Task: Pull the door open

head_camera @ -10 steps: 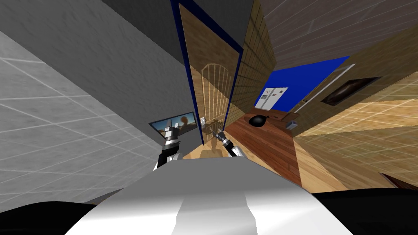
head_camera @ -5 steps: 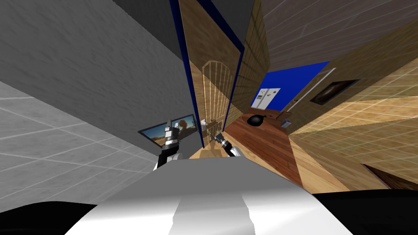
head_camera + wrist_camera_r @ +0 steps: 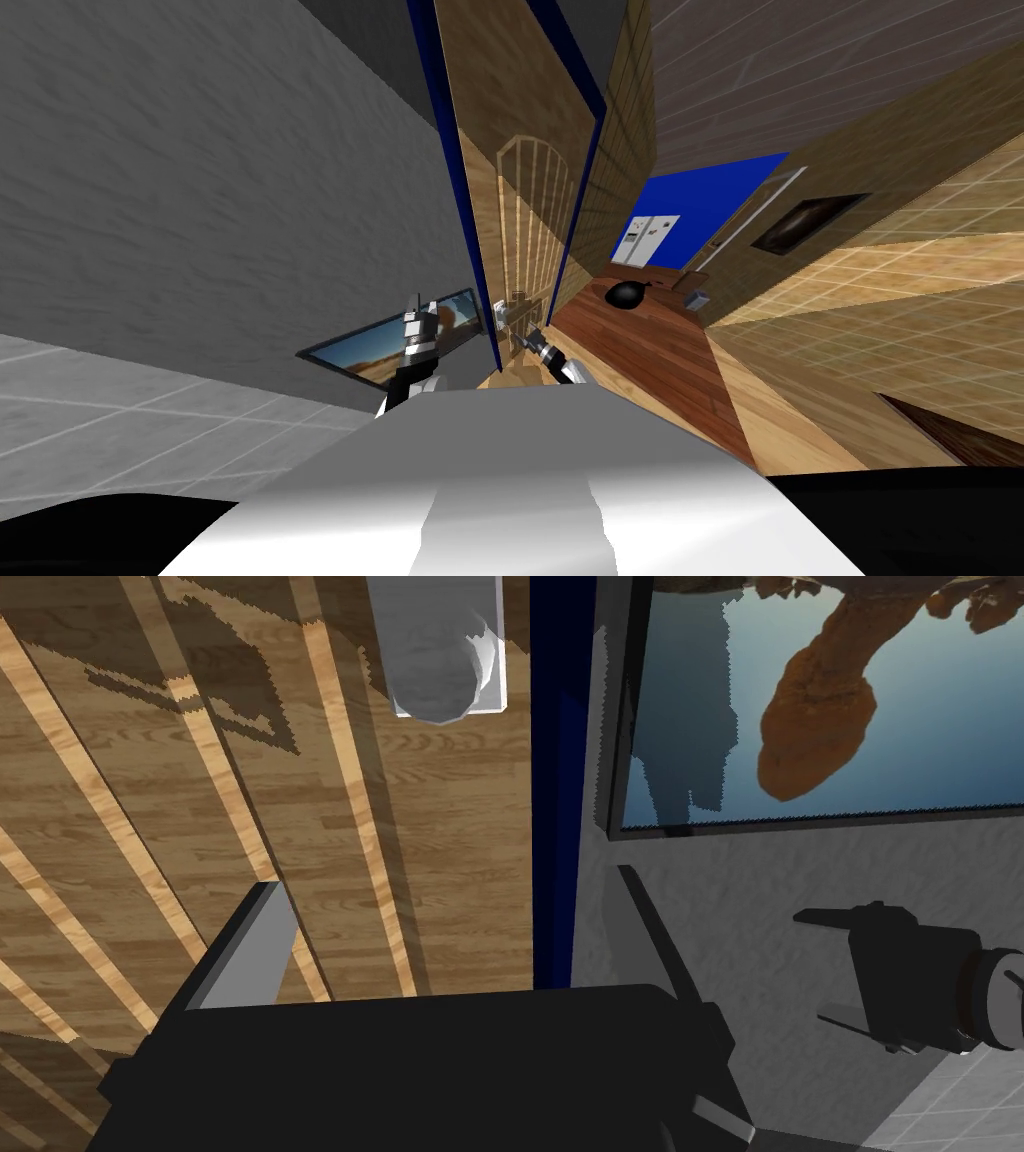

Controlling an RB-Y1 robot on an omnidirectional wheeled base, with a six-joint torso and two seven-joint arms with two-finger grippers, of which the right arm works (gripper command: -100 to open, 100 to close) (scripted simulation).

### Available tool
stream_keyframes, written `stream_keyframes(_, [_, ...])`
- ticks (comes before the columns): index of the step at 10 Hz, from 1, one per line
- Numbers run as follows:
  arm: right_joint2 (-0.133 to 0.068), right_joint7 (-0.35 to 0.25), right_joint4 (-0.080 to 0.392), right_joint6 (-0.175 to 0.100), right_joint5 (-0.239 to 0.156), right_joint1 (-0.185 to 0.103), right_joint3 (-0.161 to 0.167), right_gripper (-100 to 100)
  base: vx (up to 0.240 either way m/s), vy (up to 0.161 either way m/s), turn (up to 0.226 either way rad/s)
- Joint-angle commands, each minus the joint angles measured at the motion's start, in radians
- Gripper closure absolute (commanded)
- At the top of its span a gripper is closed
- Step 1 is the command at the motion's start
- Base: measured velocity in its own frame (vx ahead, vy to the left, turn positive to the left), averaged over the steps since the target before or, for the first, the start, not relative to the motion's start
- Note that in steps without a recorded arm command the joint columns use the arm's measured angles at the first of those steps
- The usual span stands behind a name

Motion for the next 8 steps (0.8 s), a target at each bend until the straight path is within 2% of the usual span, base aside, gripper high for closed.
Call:
stream_keyframes(1, [0.000,0.010,0.014,-0.005,0.013,-0.004,0.001,-100,0.194,0.094,-0.056])
stream_keyframes(3, [0.000,0.010,0.015,-0.004,0.014,-0.004,0.001,-100,0.134,0.052,-0.025])
stream_keyframes(8, [-0.003,0.016,0.028,0.000,0.004,-0.012,-0.027,-100,-0.154,-0.060,0.072])
